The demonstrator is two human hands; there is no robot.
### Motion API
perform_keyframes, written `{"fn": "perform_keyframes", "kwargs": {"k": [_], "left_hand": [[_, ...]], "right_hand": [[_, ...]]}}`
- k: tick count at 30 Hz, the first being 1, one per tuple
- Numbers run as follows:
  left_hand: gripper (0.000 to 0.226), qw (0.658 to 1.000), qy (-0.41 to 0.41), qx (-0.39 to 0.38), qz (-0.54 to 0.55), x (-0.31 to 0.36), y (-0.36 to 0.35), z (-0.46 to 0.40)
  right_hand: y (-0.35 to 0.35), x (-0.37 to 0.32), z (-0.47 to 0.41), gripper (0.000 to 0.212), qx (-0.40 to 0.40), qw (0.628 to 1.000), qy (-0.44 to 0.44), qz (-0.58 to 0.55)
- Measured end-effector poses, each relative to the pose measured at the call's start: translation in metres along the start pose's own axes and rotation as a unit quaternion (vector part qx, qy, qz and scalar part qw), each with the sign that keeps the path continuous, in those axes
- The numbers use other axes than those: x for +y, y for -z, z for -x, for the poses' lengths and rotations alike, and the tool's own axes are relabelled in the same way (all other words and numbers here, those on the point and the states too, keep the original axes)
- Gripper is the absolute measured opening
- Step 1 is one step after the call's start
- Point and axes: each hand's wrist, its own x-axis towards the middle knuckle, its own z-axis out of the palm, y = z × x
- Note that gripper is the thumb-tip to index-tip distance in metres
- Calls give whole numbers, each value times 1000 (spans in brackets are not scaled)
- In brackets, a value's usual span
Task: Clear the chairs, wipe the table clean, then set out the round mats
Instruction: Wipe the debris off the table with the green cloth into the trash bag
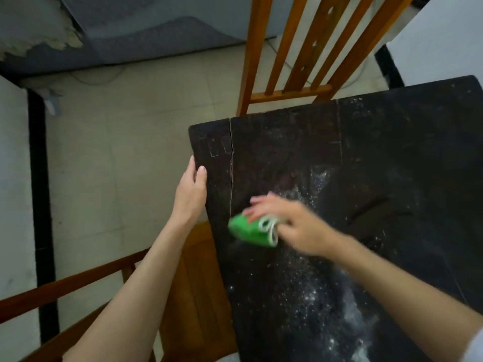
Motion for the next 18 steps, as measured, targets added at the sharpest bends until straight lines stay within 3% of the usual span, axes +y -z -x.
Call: {"fn": "perform_keyframes", "kwargs": {"k": [3, 5, 8, 11, 14, 16, 18], "left_hand": [[55, 991, -18, 75, -109, -2, -12, 18], [58, 973, -51, 110, -197, -2, -22, 29], [58, 930, -106, 135, -324, -4, -35, 37], [52, 905, -177, 134, -362, -5, -47, 40], [50, 889, -209, 93, -396, -5, -62, 42], [49, 875, -209, 92, -426, -5, -67, 41], [47, 871, -204, 105, -435, -5, -71, 39]], "right_hand": [[46, 16, -34, 46, 211, 976, -12, 53], [66, 31, -56, 43, 256, 958, -54, 120], [46, 49, -46, 45, 197, 968, -71, 136], [-9, 51, 21, 48, 120, 981, 9, 151], [-34, 40, 89, 43, 41, 994, 18, 104], [-21, 30, 97, 42, 72, 997, -7, 20], [7, 25, 79, 44, 153, 988, -18, -15]]}}
